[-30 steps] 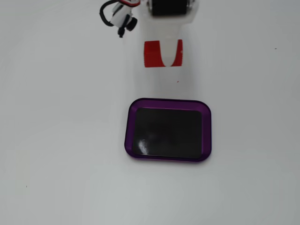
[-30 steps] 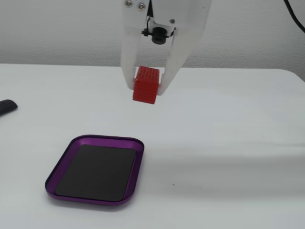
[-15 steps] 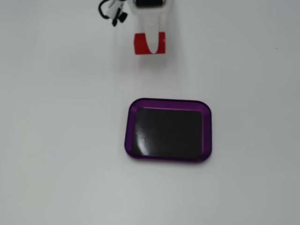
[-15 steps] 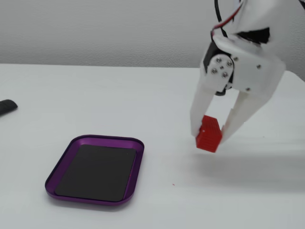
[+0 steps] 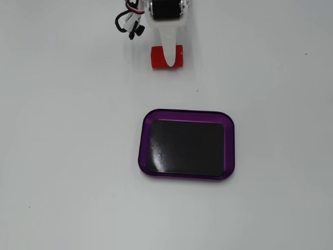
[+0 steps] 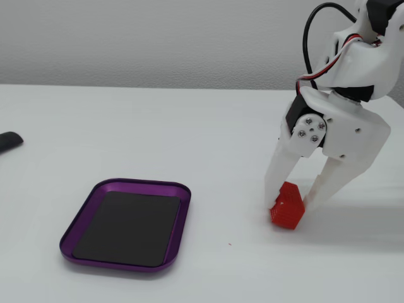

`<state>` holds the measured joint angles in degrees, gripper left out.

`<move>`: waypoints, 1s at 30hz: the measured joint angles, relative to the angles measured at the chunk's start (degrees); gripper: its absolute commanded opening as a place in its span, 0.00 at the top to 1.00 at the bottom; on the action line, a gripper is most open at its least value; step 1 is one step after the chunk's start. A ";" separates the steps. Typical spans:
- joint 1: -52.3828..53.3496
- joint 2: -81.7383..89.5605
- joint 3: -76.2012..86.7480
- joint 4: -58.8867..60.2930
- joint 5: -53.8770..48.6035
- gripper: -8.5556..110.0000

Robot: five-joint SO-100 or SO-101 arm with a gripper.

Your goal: Remove the cube from the box.

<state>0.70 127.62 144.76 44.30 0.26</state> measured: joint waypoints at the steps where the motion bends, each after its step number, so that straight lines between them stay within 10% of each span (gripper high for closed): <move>1: 0.00 0.26 0.00 0.00 0.00 0.82; 30: -3.60 12.83 -23.99 27.60 -3.08 0.80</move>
<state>-2.90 140.45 120.76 71.89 -2.81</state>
